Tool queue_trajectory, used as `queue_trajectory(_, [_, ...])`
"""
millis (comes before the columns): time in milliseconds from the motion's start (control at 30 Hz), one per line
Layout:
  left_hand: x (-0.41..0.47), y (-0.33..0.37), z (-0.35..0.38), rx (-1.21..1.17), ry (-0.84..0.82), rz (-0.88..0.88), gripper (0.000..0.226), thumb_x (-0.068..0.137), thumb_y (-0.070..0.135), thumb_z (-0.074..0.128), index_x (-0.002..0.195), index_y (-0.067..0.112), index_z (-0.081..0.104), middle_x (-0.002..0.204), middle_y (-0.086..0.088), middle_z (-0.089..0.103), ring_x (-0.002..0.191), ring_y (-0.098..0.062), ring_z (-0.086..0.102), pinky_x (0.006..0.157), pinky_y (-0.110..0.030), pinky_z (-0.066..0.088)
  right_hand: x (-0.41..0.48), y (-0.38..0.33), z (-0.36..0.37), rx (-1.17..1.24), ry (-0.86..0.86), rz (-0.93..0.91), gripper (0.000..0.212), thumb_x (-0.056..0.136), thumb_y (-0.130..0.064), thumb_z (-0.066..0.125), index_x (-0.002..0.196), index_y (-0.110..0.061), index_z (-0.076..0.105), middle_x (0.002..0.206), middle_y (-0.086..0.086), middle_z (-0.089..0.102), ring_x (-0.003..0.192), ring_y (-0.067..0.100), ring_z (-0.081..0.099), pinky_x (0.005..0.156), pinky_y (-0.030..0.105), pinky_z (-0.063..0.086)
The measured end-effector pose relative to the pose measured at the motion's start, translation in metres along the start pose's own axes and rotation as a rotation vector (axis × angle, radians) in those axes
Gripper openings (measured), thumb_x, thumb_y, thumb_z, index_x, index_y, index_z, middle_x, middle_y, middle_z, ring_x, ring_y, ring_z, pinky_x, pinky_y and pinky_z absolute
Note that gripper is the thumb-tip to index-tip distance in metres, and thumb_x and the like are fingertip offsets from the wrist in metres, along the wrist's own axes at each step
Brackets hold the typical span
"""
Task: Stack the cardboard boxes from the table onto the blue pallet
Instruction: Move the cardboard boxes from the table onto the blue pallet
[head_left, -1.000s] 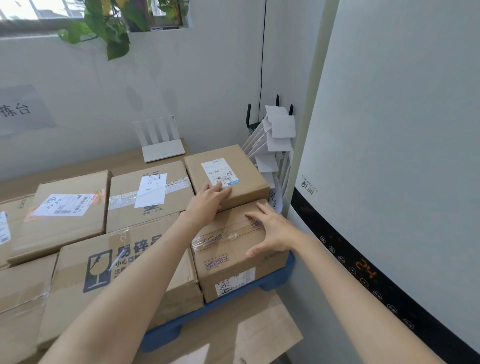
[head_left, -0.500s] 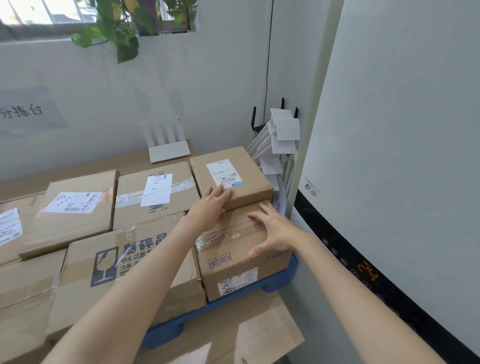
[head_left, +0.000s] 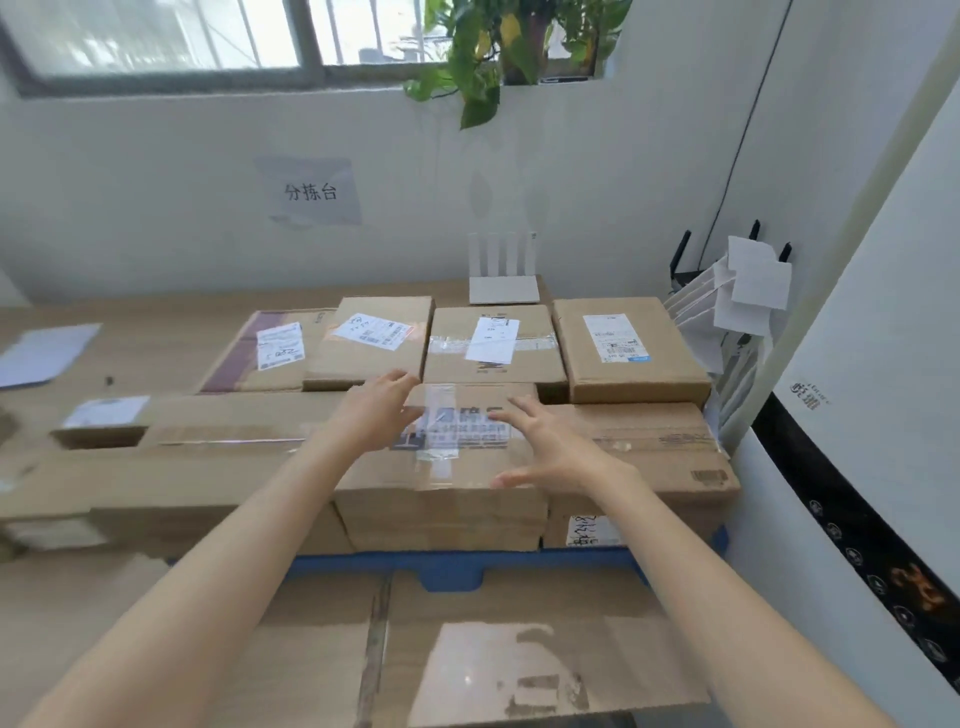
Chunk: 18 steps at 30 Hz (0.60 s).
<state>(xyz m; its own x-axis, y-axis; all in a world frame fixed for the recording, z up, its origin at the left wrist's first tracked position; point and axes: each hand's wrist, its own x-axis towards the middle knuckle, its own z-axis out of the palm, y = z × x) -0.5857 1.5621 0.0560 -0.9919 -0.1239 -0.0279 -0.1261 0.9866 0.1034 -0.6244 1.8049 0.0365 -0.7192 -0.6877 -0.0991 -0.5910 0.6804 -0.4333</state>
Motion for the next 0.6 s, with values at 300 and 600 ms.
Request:
queue_trajectory(300, [-0.081, -0.040, 0.025, -0.101, -0.131, -0.119, 0.049, 0.100, 0.033, 0.044, 0.146, 0.019, 0.035, 0.157, 0.002, 0.024, 0.139, -0.022, 0.033, 0.108, -0.037, 0.033, 0.006, -0.022, 0.038, -0.134, -0.045, -0.052, 0.066, 0.088, -0.034, 0.067, 0.146, -0.036, 0.035, 0.159, -0.009, 0.022, 0.142, 0.021, 0.029, 0.114, 0.042, 0.031])
queue_trajectory(600, [-0.090, -0.040, 0.029, -0.129, -0.098, -0.112, 0.048, 0.100, 0.034, 0.043, 0.145, 0.018, 0.036, 0.158, 0.000, 0.022, 0.138, -0.024, 0.034, 0.106, -0.038, 0.034, 0.001, -0.030, 0.036, -0.171, -0.075, -0.025, 0.065, 0.089, -0.030, 0.066, 0.146, -0.035, 0.035, 0.158, -0.010, 0.022, 0.143, 0.017, 0.028, 0.114, 0.039, 0.029])
